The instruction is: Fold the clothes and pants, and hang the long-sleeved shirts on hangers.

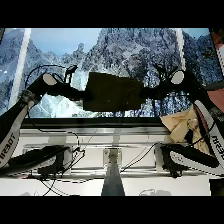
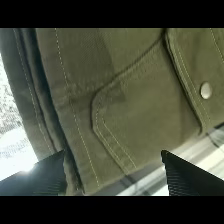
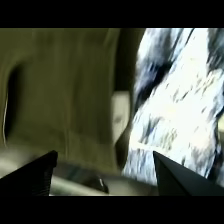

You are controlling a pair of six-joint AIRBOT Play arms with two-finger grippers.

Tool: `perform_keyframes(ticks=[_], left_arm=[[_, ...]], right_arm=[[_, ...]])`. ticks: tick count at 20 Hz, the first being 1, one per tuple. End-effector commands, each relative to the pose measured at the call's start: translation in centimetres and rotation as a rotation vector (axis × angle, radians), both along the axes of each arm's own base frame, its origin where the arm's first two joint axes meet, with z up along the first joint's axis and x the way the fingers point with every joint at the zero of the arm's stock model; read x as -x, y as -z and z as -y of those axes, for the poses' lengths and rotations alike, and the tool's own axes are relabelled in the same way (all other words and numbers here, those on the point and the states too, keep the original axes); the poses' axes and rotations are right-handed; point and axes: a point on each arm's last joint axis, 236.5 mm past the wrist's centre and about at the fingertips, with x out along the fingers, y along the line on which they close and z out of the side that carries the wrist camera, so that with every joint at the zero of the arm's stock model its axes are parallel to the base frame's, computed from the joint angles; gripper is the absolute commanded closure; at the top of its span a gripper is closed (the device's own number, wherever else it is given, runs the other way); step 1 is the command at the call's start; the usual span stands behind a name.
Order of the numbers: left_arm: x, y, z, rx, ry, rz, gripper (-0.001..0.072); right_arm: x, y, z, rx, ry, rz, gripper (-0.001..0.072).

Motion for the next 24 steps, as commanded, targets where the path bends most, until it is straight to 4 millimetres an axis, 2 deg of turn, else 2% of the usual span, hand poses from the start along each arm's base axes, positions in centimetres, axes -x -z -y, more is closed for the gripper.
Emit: perform_keyframes(ticks=[1,3,5,9,12,13,14,15,16,18,20,21,22,24], left_arm=[[-0.4,0.1,0.1,-0.005,-0.001,0.015,0.0002],[-0.4,0.1,0.1,-0.006,0.002,0.019,0.0002],[-0.9,0.4,-0.4,-0.030,0.002,0.043,0.0002],[-2.5,0.4,-0.9,-0.051,-0.028,0.104,0.0003],[-4.7,0.7,-1.8,-0.089,-0.062,0.186,0.0004],[-5.2,1.1,-2.3,-0.115,-0.062,0.208,0.0004],[-5.6,1.5,-2.7,-0.135,-0.062,0.219,0.0004],[-5.8,1.9,-3.0,-0.150,-0.058,0.225,0.0004],[-5.9,1.9,-3.3,-0.164,-0.051,0.234,0.0004],[-6.7,0.7,-3.7,-0.187,-0.033,0.280,0.0004],[-8.1,-2.6,-3.5,-0.179,-0.032,0.360,0.0017],[-8.8,-5.0,-3.3,-0.167,-0.037,0.415,0.0017],[-9.4,-7.5,-3.2,-0.155,-0.044,0.474,0.0017],[-9.7,-12.6,-3.2,-0.132,-0.059,0.592,0.0017]], right_arm=[[-3.8,-0.3,1.3,-0.028,0.179,0.083,0.0038],[-4.1,0.5,1.4,-0.123,0.265,-0.005,0.0040],[-3.6,1.3,0.4,-0.254,0.287,-0.099,0.0039],[-3.5,3.4,-2.9,-0.430,0.276,-0.205,0.0039],[-3.2,4.7,-5.7,-0.498,0.252,-0.250,0.0045],[-2.9,5.0,-6.8,-0.513,0.223,-0.252,0.0101],[-2.9,5.1,-7.7,-0.518,0.187,-0.227,0.0199],[-3.1,4.7,-8.4,-0.522,0.129,-0.185,0.0377],[-3.5,3.7,-8.7,-0.524,0.051,-0.132,0.0609],[-6.0,0.7,-7.4,-0.472,-0.022,-0.012,0.0684],[-9.3,-3.6,-4.2,-0.367,-0.018,0.128,0.0684],[-10.7,-5.9,-1.9,-0.295,0.010,0.190,0.0684],[-11.8,-8.6,1.2,-0.206,0.071,0.250,0.0684],[-12.1,-14.3,8.0,-0.050,0.223,0.348,0.0684]])
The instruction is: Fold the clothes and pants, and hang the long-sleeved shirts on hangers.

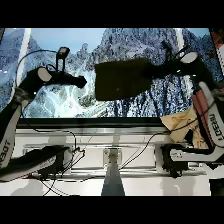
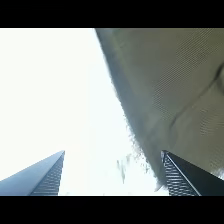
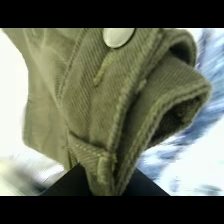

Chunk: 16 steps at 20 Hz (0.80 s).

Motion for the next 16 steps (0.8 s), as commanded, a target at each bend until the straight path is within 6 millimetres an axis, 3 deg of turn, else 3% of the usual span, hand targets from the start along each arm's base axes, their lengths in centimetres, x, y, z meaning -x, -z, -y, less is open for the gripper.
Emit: perform_keyframes(ticks=[1,2,4,6,8,11,16], left_arm=[[-0.6,-7.8,-0.2,0.019,-0.001,0.193,0.0017],[-0.3,-9.5,-0.4,0.019,-0.001,0.234,0.0017],[0.3,-11.6,-0.6,0.019,0.000,0.288,0.0017],[0.7,-12.7,-0.7,0.025,0.000,0.313,0.0017],[1.2,-12.9,-0.6,0.026,0.008,0.307,0.0017],[1.8,-12.5,-0.5,0.023,0.021,0.281,0.0017],[1.8,-12.5,-0.5,0.022,0.021,0.281,0.0014]], right_arm=[[-0.4,-9.4,11.3,0.267,0.261,0.146,0.0684],[1.2,-12.2,14.4,0.328,0.324,0.174,0.0684],[6.3,-15.2,20.7,0.445,0.493,0.132,0.0684],[13.8,-15.9,26.5,0.535,0.738,-0.036,0.0685],[21.2,-16.5,30.7,0.566,1.020,-0.194,0.0685],[29.4,-17.9,33.9,0.523,1.429,-0.298,0.0684],[37.6,-19.5,36.0,0.480,1.852,-0.326,0.0667]])
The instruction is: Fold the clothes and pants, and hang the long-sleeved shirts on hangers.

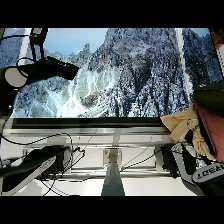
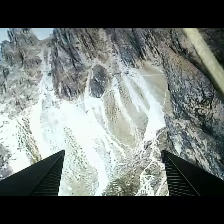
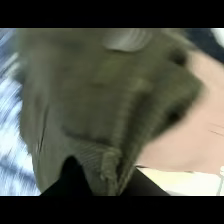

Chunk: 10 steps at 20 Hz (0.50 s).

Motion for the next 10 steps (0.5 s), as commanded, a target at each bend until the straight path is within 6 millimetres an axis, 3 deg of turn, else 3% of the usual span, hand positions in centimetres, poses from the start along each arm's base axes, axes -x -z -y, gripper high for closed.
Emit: perform_keyframes(ticks=[1,3,4,7,9,10], left_arm=[[0.1,-0.1,0.0,-0.001,0.003,-0.001,0.0014],[0.1,-0.1,0.0,-0.001,0.002,-0.001,0.0014],[0.1,-0.1,0.0,-0.001,0.002,-0.001,0.0014],[0.1,-0.1,0.0,-0.001,0.002,-0.001,0.0014],[0.1,-0.1,0.0,-0.001,0.002,-0.001,0.0014],[0.1,-0.1,0.0,-0.001,0.002,-0.001,0.0014]], right_arm=[[6.4,-0.8,0.8,0.018,0.349,0.040,0.0624],[6.4,-0.7,0.9,0.001,0.403,0.084,0.0373],[6.0,-0.6,0.9,-0.007,0.392,0.094,0.0319],[5.3,-0.4,1.2,-0.012,0.340,0.093,0.0318],[3.2,-0.6,1.6,-0.004,0.229,0.127,0.0321],[1.2,-0.8,1.6,0.005,0.124,0.155,0.0374]])
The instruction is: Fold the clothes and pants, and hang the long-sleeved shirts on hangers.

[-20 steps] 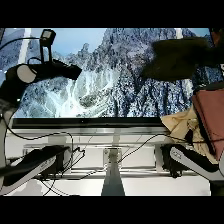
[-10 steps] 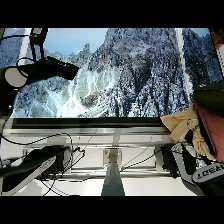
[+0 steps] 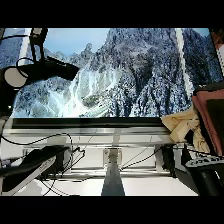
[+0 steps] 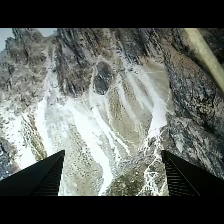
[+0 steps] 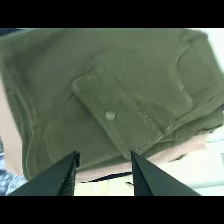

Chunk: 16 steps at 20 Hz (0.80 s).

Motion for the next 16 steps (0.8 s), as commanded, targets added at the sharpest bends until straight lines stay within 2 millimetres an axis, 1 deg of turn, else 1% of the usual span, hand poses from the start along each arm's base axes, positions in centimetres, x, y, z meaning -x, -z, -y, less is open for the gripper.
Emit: perform_keyframes(ticks=[1,2,3,4,7,10,12,14,16], left_arm=[[0.0,-0.1,0.0,0.000,0.001,0.002,0.0014],[0.0,-0.1,0.0,0.000,0.001,0.001,0.0014],[0.0,-0.1,0.0,0.000,0.001,0.001,0.0014],[0.0,-0.1,0.0,0.000,0.001,0.002,0.0014],[0.0,-0.1,0.0,0.000,0.001,0.001,0.0014],[0.0,-0.1,0.0,0.000,0.001,0.001,0.0014],[0.0,-0.1,0.0,0.000,0.001,0.001,0.0014],[0.0,-0.1,0.0,0.000,0.001,0.001,0.0014],[0.0,-0.1,0.0,0.000,0.001,0.001,0.0014]], right_arm=[[-5.2,-0.4,0.0,0.032,-0.268,0.083,0.0568],[-7.8,-0.5,-0.8,0.030,-0.387,0.122,0.0686],[-10.6,-0.4,-2.0,0.021,-0.522,0.157,0.0685],[-13.0,-0.1,-3.6,0.006,-0.657,0.165,0.0685],[-17.9,1.6,-8.4,-0.009,-1.001,0.060,0.0685],[-21.1,3.5,-12.3,0.037,-1.236,-0.126,0.0685],[-23.2,3.9,-14.2,0.120,-1.351,-0.217,0.0686],[-25.3,4.0,-16.6,0.172,-1.444,-0.218,0.0685],[-26.4,4.1,-19.0,0.175,-1.513,-0.189,0.0685]])
